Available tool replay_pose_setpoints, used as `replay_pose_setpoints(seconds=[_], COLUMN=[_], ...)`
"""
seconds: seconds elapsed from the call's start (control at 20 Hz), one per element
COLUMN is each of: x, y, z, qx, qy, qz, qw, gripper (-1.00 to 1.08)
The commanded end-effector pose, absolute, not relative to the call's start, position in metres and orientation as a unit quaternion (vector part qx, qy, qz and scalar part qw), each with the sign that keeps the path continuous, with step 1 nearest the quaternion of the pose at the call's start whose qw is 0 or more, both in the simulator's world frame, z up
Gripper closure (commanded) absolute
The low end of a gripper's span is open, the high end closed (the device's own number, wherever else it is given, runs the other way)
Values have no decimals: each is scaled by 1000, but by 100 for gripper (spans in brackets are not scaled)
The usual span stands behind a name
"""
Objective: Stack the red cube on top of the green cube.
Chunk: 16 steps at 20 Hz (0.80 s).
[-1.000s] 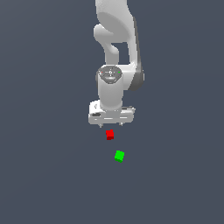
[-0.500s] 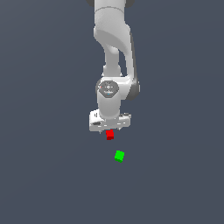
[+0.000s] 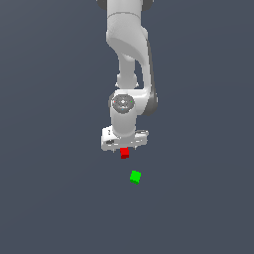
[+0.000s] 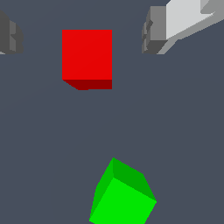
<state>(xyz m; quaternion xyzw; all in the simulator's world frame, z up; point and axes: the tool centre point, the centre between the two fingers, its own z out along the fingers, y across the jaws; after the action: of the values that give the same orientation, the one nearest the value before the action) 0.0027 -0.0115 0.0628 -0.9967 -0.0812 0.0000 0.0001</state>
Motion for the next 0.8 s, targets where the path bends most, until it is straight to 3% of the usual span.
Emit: replay_pose_setpoints(seconds=[0.0,0.55,0.6,0.75], x=[2,3,3,3], y=[-11,-12,-12,-12], z=[54,20,20,20], qx=[-997,-997,-997,-997], qy=[-81,-82,-82,-82], qz=[0,0,0,0], qw=[0,0,0,0], gripper=[-92,-92,108,108])
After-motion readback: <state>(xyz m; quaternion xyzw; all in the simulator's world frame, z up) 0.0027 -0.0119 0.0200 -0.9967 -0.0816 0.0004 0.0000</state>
